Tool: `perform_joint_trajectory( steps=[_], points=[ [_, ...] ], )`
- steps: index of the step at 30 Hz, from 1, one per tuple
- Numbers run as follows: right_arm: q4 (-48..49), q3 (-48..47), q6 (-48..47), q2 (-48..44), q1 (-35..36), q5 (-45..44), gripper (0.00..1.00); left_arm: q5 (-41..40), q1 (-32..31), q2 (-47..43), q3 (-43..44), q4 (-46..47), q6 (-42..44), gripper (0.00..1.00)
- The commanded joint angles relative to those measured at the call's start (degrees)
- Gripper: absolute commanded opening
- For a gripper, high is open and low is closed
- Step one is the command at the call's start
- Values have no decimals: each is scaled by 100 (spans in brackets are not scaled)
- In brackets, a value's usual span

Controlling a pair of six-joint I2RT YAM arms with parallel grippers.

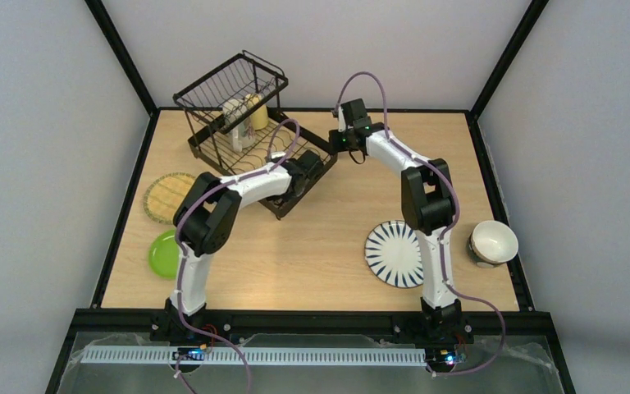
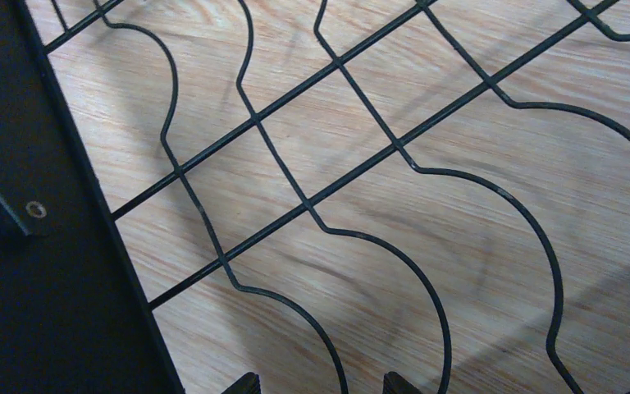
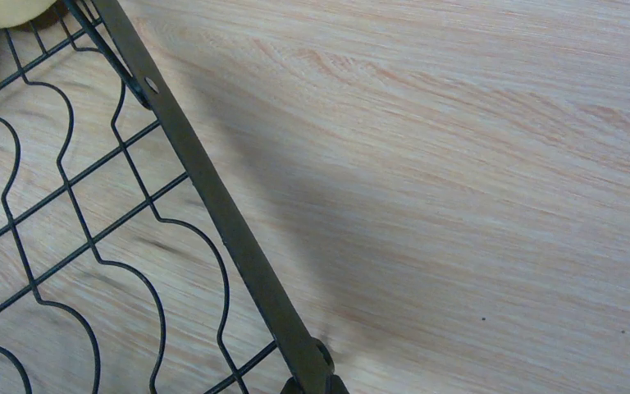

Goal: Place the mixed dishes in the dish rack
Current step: Move the dish rack to the center of the board.

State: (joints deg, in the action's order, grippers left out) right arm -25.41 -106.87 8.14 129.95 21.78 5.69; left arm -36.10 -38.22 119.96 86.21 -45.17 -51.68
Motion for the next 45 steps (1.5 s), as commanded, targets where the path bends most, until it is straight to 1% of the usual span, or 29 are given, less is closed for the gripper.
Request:
perform_joint_trajectory(
  steps=[1, 11, 16, 29, 35, 36, 38, 39, 42, 45],
  points=[
    [-411, 517, -20, -304, 208, -220, 0, 278, -99, -108, -351, -584, -197, 86],
    [249, 1139, -58, -972, 402, -560, 0, 470, -370, -306, -765, -420, -313, 86],
    [406, 1300, -68, -1208, 494, -659, 0, 557, -541, -399, -948, -368, -382, 86],
    [484, 1561, -187, -1644, 796, -815, 0, 717, -1125, -668, -1203, -462, -590, 86],
    [356, 1518, -283, -1599, 810, -768, 0, 870, -1209, -772, -1535, -414, -691, 87],
    [330, 1477, -298, -1565, 810, -778, 5, 885, -1212, -780, -1586, -406, -694, 87],
    [261, 1349, -371, -1479, 810, -772, 32, 913, -1214, -819, -1664, -382, -703, 87],
    [233, 1269, -412, -1433, 810, -783, 39, 919, -1214, -831, -1695, -374, -703, 87],
    [175, 1018, -472, -1258, 810, -898, 54, 920, -1213, -852, -1731, -369, -680, 87],
    [148, 728, -559, -1080, 804, -938, 62, 909, -1210, -852, -1751, -378, -644, 87]
  ],
)
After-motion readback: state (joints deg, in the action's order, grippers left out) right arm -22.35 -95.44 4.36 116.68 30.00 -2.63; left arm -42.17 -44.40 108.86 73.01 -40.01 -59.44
